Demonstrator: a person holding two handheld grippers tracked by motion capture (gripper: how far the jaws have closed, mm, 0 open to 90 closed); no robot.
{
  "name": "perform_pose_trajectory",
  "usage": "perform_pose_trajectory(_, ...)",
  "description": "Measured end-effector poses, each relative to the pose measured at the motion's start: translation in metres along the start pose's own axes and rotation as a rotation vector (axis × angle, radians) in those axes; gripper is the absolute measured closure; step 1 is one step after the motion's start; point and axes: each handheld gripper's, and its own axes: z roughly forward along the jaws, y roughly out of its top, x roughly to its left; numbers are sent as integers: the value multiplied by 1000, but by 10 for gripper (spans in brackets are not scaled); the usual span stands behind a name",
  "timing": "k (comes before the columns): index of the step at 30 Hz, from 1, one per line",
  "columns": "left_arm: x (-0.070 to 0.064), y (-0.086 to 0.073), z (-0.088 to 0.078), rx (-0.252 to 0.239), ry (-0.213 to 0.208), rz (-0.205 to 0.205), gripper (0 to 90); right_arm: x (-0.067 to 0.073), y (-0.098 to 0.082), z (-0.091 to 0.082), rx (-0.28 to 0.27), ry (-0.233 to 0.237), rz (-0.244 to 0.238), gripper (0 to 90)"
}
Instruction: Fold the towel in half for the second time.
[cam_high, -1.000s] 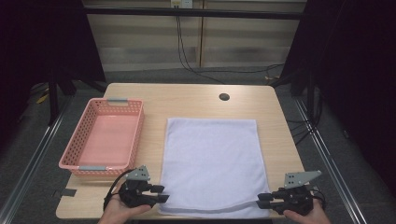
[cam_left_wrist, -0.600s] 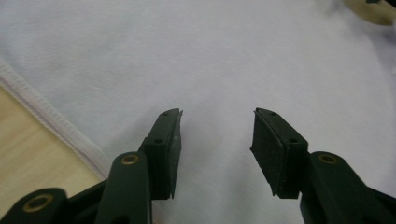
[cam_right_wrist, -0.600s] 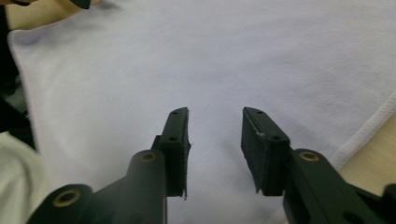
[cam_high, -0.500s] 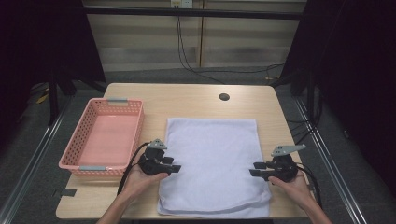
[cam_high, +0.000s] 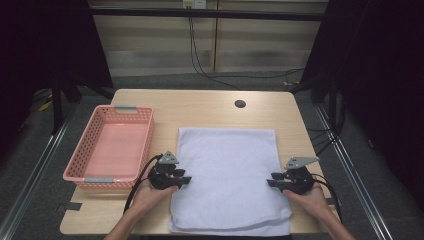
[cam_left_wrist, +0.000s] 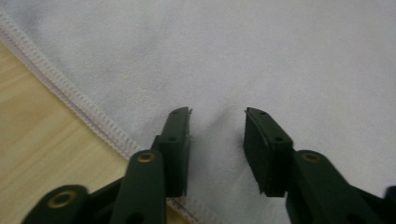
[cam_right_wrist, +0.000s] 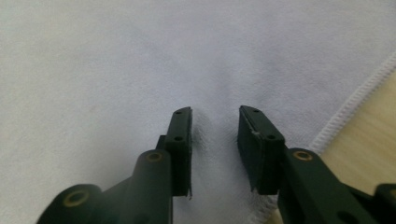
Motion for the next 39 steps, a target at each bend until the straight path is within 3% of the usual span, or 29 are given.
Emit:
perform_pose_trajectory(4,-10,-5,-4,11,12,21,765,4,-8,-10,17,9,7,768)
perform_pose_trajectory(6,-15,-8,-5,15,-9,7,782,5,-12,-14,22,22,9,803)
perform_pose_trajectory(8,-21,-9,-6,23,-6,26,787,6,-15,-17,31,31,11,808)
perform_pose_trajectory(11,-29,-11,-7,31,-26,39,786,8,-19,-23,45,47,23,813)
perform_pose_trajectory(15,-29,-14,-8,22,-58,16,776,9,-22,-27,58,59,28,812)
perform_pose_trajectory(21,-34,-17,-12,37,-65,22,775,10,-24,-29,65,79,36,812)
perform_pose_trajectory(28,-51,-29,-21,43,-101,33,723,28,-36,-43,106,119,10,808)
perform_pose_trajectory(31,-47,-25,-21,56,-127,23,682,27,-35,-44,105,136,10,703)
perform_pose_trajectory(33,-44,-17,-25,16,-100,14,633,23,-31,-45,69,109,26,593)
perform_pose_trajectory(35,-39,-7,-29,-25,-101,5,609,15,-23,-48,-5,102,44,566)
perform_pose_trajectory(39,-23,13,-25,-43,-43,-6,573,-5,-1,-49,-86,31,63,532)
